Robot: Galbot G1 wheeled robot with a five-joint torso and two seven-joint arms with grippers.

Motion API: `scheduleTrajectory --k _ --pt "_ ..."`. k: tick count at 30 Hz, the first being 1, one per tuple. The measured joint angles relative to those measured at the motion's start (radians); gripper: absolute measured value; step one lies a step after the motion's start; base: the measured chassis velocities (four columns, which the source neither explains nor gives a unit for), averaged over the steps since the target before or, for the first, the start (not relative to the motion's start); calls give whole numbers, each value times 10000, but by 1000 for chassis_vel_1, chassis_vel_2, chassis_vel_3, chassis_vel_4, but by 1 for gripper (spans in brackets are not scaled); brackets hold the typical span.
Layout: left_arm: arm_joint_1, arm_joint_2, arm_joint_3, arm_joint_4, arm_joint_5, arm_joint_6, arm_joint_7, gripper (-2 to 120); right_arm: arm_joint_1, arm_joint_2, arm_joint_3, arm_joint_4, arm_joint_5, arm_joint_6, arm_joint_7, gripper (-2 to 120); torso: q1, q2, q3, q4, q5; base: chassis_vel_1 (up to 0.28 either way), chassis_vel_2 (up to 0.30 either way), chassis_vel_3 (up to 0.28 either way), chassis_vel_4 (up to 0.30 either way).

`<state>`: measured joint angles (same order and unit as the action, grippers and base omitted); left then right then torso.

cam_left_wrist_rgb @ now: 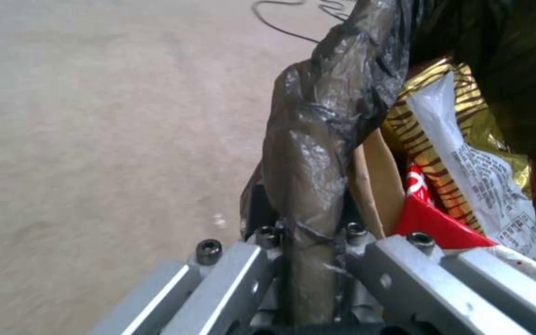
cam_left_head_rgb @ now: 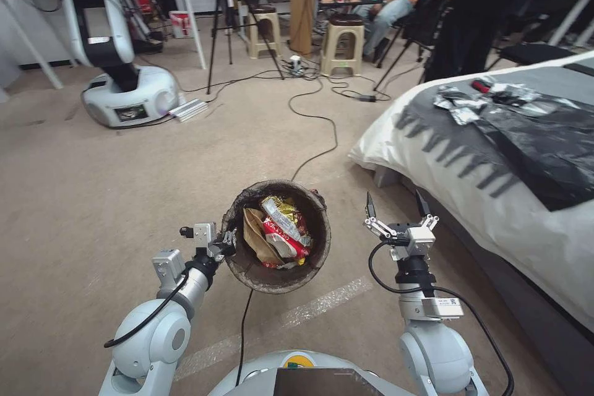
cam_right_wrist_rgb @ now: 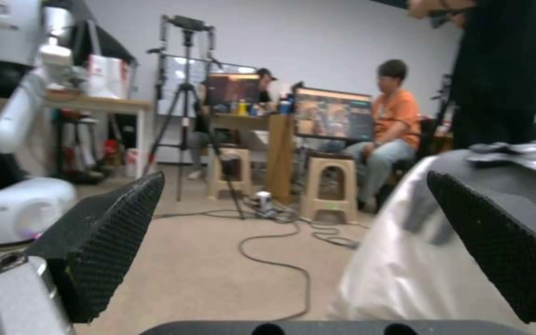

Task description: Pick up the trash bin, then pick up the garbage from the floor and place it into the trash bin.

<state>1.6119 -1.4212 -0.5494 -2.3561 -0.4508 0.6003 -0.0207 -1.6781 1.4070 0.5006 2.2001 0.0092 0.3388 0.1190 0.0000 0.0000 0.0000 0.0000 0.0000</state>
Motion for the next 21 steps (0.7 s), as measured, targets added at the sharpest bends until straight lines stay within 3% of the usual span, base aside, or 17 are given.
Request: scheduleTrajectory --k 21 --pt "8 -26 -2 -3 13 -16 22 0 47 -16 23 7 57 -4 -68 100 0 0 0 0 0 129 127 130 131"
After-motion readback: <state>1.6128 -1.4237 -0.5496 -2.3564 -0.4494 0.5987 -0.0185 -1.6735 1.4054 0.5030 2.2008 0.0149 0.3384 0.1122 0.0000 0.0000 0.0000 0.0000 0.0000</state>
